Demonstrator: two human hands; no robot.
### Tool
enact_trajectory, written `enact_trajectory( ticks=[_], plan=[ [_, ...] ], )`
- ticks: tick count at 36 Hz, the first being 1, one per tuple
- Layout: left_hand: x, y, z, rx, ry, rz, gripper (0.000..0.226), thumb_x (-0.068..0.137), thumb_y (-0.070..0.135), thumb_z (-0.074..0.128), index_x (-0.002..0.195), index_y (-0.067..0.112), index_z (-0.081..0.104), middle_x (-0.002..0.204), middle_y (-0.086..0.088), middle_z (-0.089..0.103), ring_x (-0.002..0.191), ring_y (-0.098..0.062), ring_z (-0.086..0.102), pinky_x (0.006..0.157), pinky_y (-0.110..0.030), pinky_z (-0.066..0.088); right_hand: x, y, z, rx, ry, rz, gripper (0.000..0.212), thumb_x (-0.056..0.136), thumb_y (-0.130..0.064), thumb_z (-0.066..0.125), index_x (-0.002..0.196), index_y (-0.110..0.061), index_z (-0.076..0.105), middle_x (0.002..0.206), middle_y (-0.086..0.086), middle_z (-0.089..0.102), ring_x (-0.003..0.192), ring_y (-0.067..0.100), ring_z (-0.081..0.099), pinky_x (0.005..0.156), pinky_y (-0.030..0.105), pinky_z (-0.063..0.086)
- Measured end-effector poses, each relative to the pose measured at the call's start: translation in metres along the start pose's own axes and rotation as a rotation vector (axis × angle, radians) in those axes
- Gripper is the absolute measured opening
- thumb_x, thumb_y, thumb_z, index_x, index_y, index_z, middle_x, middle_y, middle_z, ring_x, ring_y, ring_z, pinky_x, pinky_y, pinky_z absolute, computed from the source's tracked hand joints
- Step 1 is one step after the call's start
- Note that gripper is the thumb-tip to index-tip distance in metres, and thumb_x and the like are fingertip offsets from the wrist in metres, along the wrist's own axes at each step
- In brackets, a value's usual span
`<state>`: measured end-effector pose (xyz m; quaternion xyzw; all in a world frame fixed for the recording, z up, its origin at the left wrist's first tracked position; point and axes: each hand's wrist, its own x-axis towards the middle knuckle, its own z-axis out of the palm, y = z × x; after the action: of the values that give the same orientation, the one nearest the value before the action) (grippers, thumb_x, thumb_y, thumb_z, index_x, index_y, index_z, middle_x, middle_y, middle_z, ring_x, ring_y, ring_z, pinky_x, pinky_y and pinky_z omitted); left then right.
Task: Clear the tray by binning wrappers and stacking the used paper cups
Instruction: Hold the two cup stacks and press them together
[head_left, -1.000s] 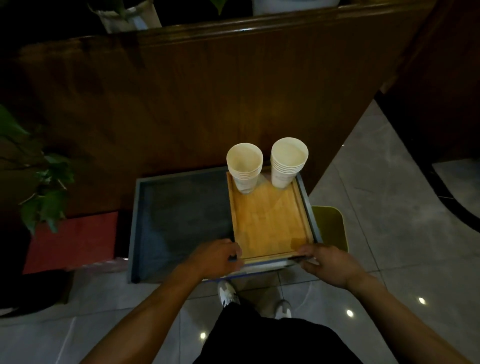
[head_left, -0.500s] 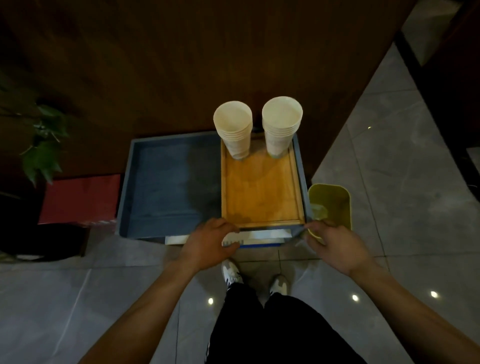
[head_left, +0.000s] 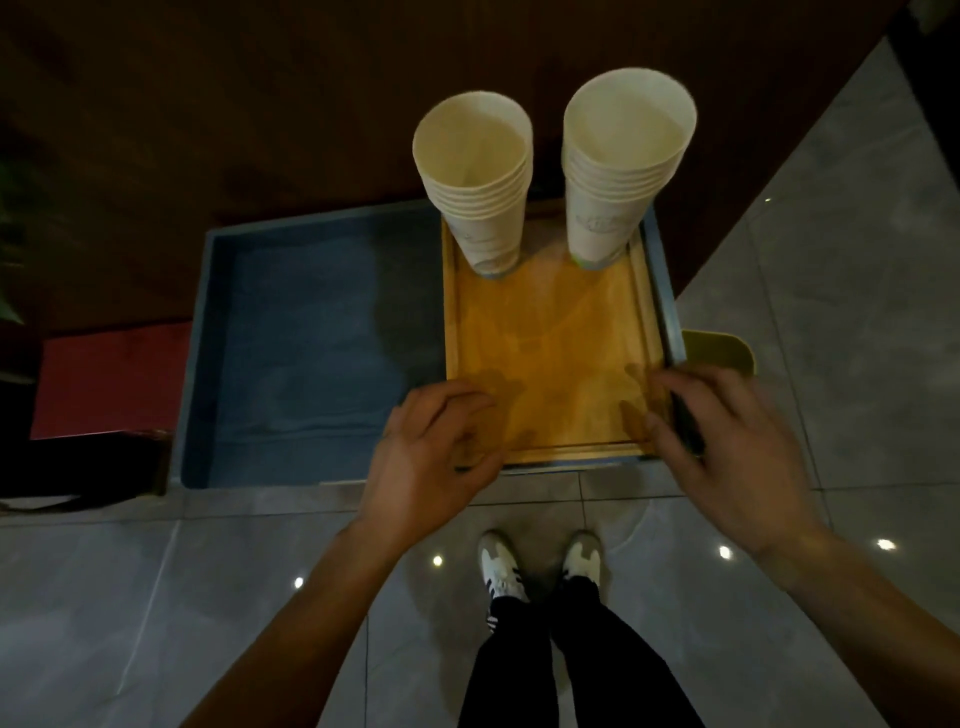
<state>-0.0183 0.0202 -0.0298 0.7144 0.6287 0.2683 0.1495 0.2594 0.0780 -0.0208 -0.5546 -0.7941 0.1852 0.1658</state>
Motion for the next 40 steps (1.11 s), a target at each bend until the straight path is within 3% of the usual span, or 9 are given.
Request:
enact_trajectory(
  ticks=[5,8,15,20,25,30,33,37,40],
  plan=[
    [0.030,-0.021,0.011,-0.067,0.041,-0.075,0.060,0.082,0.057,0.063,0.124,0.015,0.060,0.126,0.002,0.052,0.115,-0.015,0.051,0.095,-0.036,0.049,0.035,0.004,0.006,0.052,0.039,-0.016,0.047,0.089,-0.050,0.048,0.129,-0.024,0.051,0.126,0.006,0.051,0.111,0.028,0.049,0.085,0.040,0.045],
    [0.049,-0.034,0.014,-0.094,0.034,-0.141,0.066,0.076,0.058,0.065,0.129,0.021,0.052,0.127,0.008,0.043,0.119,-0.010,0.044,0.096,-0.023,0.042,0.060,0.009,0.013,0.044,0.040,-0.015,0.055,0.086,-0.054,0.050,0.131,-0.022,0.046,0.130,0.008,0.048,0.115,0.031,0.048,0.088,0.043,0.044],
    [0.095,-0.050,0.023,-0.215,0.174,-0.305,0.079,0.067,0.052,0.083,0.127,0.025,0.039,0.124,0.006,0.043,0.119,-0.015,0.044,0.100,-0.038,0.045,0.115,0.026,0.029,0.290,0.125,0.075,0.079,0.073,-0.053,0.069,0.139,-0.025,0.034,0.134,-0.001,0.043,0.125,0.019,0.041,0.099,0.032,0.035],
    [0.128,-0.051,0.026,-0.327,0.256,-0.386,0.099,0.058,0.056,0.084,0.135,0.023,0.031,0.134,0.004,0.040,0.128,-0.014,0.040,0.108,-0.043,0.040,0.145,0.033,0.030,0.467,0.077,0.096,0.104,0.059,-0.055,0.080,0.142,-0.040,0.020,0.147,-0.003,0.035,0.138,0.016,0.031,0.112,0.044,0.033],
    [0.144,-0.051,0.029,-0.348,0.260,-0.397,0.099,0.053,0.057,0.085,0.131,0.032,0.028,0.135,0.007,0.044,0.130,-0.015,0.041,0.108,-0.049,0.038,0.172,0.032,0.030,0.482,-0.018,0.115,0.120,0.056,-0.045,0.089,0.146,-0.042,0.009,0.154,0.004,0.026,0.134,0.014,0.027,0.106,0.033,0.029],
    [0.148,-0.049,0.036,-0.291,0.249,-0.444,0.099,0.049,0.060,0.086,0.123,0.049,0.021,0.133,0.017,0.042,0.129,-0.009,0.037,0.111,-0.052,0.032,0.184,0.033,0.034,0.602,-0.065,0.122,0.122,0.060,-0.028,0.090,0.149,-0.038,0.007,0.150,-0.009,0.032,0.131,0.006,0.028,0.092,0.017,0.032],
    [0.153,-0.047,0.037,-0.284,0.254,-0.456,0.095,0.049,0.061,0.084,0.123,0.046,0.025,0.132,0.016,0.045,0.128,-0.011,0.039,0.110,-0.053,0.031,0.186,0.033,0.033,0.645,-0.058,0.119,0.116,0.062,-0.020,0.089,0.149,-0.035,0.014,0.140,-0.018,0.037,0.130,0.004,0.032,0.096,0.020,0.035],
    [0.156,-0.046,0.037,-0.291,0.244,-0.467,0.089,0.051,0.060,0.082,0.118,0.046,0.025,0.131,0.014,0.048,0.127,-0.013,0.043,0.110,-0.054,0.032,0.186,0.032,0.030,0.634,-0.073,0.098,0.108,0.064,-0.018,0.087,0.148,-0.031,0.021,0.147,-0.008,0.041,0.136,0.011,0.035,0.110,0.036,0.037],
    [0.157,-0.047,0.037,-0.287,0.244,-0.472,0.087,0.052,0.058,0.083,0.116,0.047,0.025,0.128,0.015,0.050,0.126,-0.012,0.044,0.111,-0.054,0.031,0.186,0.031,0.030,0.628,-0.071,0.096,0.103,0.066,-0.021,0.087,0.148,-0.030,0.026,0.144,-0.011,0.043,0.134,0.008,0.037,0.106,0.030,0.036]
  ],
)
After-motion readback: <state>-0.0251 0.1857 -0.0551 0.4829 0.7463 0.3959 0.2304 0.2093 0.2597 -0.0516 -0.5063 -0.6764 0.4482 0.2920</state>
